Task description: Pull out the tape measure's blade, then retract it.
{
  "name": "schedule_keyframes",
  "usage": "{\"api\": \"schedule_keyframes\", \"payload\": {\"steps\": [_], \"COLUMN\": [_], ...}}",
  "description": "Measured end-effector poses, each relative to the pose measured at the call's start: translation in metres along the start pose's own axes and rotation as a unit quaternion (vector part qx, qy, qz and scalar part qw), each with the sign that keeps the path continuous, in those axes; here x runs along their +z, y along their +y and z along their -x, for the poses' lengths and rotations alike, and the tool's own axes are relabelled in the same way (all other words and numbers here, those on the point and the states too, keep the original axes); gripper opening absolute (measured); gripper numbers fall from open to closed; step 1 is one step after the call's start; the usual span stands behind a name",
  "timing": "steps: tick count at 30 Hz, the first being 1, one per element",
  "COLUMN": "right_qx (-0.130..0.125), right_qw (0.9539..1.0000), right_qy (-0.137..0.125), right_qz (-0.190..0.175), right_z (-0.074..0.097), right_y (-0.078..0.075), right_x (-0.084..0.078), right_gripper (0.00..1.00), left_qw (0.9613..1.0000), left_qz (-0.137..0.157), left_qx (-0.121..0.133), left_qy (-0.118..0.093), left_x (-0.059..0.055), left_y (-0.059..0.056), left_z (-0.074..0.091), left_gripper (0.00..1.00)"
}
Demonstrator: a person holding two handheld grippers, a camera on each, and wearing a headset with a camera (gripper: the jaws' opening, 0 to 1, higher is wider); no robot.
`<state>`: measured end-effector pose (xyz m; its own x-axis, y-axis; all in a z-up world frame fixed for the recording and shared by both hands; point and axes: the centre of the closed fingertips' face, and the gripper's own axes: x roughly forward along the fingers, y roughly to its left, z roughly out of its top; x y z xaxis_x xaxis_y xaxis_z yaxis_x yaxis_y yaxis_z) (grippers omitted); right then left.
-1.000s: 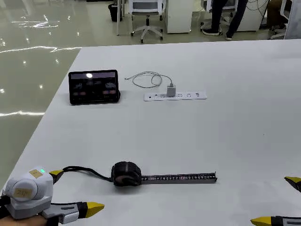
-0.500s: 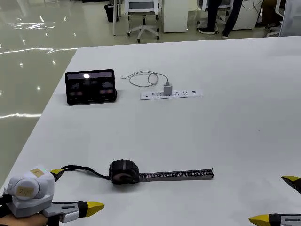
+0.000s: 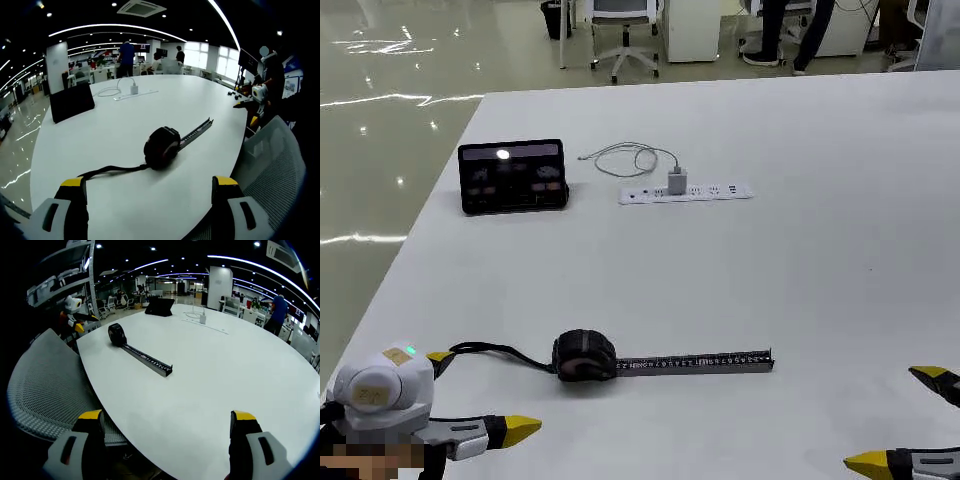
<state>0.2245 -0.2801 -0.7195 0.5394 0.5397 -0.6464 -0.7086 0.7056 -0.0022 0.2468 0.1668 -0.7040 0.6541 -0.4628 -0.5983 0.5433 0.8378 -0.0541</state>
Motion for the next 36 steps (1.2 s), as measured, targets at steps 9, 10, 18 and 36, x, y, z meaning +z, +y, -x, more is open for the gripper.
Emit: {"api": "schedule_keyframes", "payload": {"steps": [9,10,18,36], "right_qx": [0.002,0.002,0.004,0.020], "right_qw": [1.0000,1.0000,1.0000,0.9992], "right_qy": [-0.001,-0.001,0.001,0.012], "right_qz": [-0.001,-0.001,0.001,0.034], "right_z": [0.000,0.001,0.002,-0.005], "right_y": [-0.004,-0.004,-0.007,-0.012], "right_x": [0.001,0.001,-0.002,0.012], "right_gripper": [1.00,1.00,1.00,1.00], "left_qw": [1.0000,1.0000,1.0000,0.9976], "left_qz": [-0.004,-0.005,-0.005,0.037], "left_qx": [0.003,0.002,0.002,0.056], "left_qy": [0.001,0.001,-0.003,-0.019], "left_x": [0.003,0.004,0.011,0.048], "left_y": [-0.011,-0.012,-0.018,-0.025], "left_z": [0.003,0.002,-0.005,-0.051], "left_gripper": [1.00,1.00,1.00,1.00]}}
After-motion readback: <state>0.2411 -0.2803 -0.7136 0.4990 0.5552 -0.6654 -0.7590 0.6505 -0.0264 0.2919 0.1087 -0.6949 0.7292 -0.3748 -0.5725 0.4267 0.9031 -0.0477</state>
